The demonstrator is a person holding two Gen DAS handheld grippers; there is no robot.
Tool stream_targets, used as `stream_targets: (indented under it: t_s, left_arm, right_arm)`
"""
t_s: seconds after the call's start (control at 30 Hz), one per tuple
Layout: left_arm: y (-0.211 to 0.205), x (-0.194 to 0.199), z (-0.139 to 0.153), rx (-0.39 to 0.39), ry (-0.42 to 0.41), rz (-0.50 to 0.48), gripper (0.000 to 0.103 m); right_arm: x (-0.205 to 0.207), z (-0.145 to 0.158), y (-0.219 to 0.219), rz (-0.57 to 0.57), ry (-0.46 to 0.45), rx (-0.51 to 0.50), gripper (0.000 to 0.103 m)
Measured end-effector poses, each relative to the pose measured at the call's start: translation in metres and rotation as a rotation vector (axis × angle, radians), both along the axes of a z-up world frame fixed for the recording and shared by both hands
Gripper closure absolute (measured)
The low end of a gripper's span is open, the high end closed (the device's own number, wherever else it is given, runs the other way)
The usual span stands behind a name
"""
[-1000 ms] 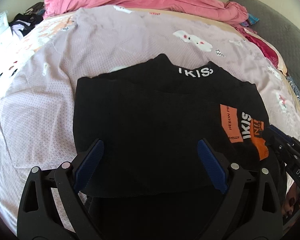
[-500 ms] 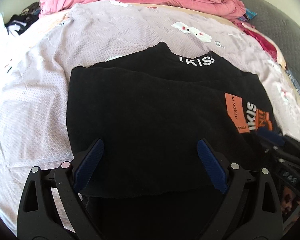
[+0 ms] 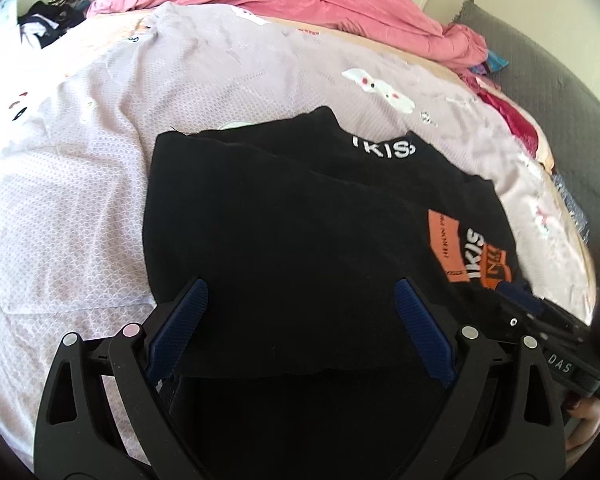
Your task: Fold small clothes
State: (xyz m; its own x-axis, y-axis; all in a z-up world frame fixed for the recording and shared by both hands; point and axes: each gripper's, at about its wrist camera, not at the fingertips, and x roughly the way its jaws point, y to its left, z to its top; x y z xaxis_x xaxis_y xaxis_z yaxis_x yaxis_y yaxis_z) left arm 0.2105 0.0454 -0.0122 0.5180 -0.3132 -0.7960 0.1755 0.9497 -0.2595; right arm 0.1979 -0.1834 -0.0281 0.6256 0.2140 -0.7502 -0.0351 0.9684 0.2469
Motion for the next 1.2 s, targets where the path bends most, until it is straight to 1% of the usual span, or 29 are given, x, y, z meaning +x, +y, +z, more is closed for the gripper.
stream_targets:
  t_s: [0.03,0.13,0.27,0.43,0.47,0.5,0.53,0.6,0.7,0.77,0.9,0.93,1.07,1.2]
  left_arm:
    - [0.001,-0.002,0.002,-0.001,-0.004,0.004,0.015]
    - [0.001,-0.005,0.006,0.017,-0.015,0.010,0.015]
    - [0.000,-0.010,0.012,0.031,-0.032,0.008,0.015]
    - [0.004,-0.015,0.018,0.025,-0.043,0.018,0.015]
    - [0.005,-0.016,0.019,0.023,-0.044,0.024,0.015]
    - [0.007,-0.017,0.020,0.021,-0.047,0.028,0.015]
    - [0.008,-0.018,0.022,0.020,-0.051,0.031,0.015]
    - [0.010,-0.022,0.026,0.025,-0.063,0.037,0.015]
    - [0.011,-0.027,0.032,0.049,-0.082,0.049,0.012]
    - [0.011,-0.030,0.035,0.050,-0.090,0.052,0.010]
    - [0.012,-0.034,0.038,0.062,-0.091,0.071,0.010]
    - [0.012,-0.035,0.039,0.070,-0.088,0.073,0.009]
    - [0.014,-0.038,0.040,0.093,-0.085,0.086,0.009]
    - [0.018,-0.045,0.042,0.092,-0.089,0.098,0.009]
  right_arm:
    - [-0.001,0.001,-0.001,-0.001,-0.002,0.004,0.038]
    - [-0.004,0.003,-0.003,-0.011,-0.005,0.016,0.031]
    - [-0.007,0.006,-0.005,-0.017,-0.009,0.022,0.030]
    - [-0.011,0.011,-0.003,-0.017,-0.023,0.017,0.030]
    - [-0.012,0.014,-0.002,-0.016,-0.030,0.017,0.019]
    - [-0.014,0.016,-0.003,-0.020,-0.039,0.016,0.013]
    - [-0.015,0.019,-0.003,-0.024,-0.051,0.017,0.010]
    - [-0.018,0.023,-0.004,-0.028,-0.065,0.022,0.010]
    - [-0.020,0.026,-0.006,-0.039,-0.070,0.024,0.009]
    - [-0.021,0.027,-0.006,-0.039,-0.075,0.025,0.009]
    - [-0.024,0.031,-0.006,-0.033,-0.089,0.015,0.008]
    - [-0.025,0.033,-0.005,-0.032,-0.095,0.011,0.005]
    - [-0.029,0.036,-0.004,-0.027,-0.104,-0.003,0.005]
    - [-0.032,0.038,-0.003,-0.024,-0.114,0.005,0.005]
